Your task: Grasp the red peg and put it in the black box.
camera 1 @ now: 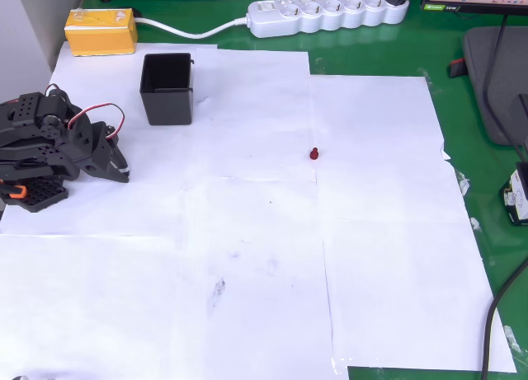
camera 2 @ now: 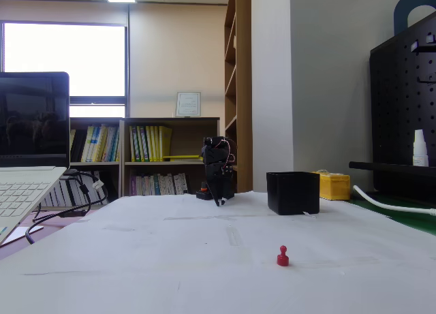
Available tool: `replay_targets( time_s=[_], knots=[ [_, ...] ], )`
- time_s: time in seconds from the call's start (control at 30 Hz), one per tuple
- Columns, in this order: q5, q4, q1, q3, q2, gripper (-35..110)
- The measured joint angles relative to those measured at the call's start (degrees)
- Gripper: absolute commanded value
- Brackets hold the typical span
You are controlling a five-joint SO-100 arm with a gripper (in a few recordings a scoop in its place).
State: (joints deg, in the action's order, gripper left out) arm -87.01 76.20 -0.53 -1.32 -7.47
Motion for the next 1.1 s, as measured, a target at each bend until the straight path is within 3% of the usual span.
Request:
replay_targets(
  time_s=[0.6,0.83,1.1],
  knots=[
    [5.27,-1.41,-2.11,0.0,-0.09,0],
    [6.94,-18.63,-6.15,0.0,0.18,0],
    [6.77,-50.01,-7.47,0.0,13.89,0]
  ],
)
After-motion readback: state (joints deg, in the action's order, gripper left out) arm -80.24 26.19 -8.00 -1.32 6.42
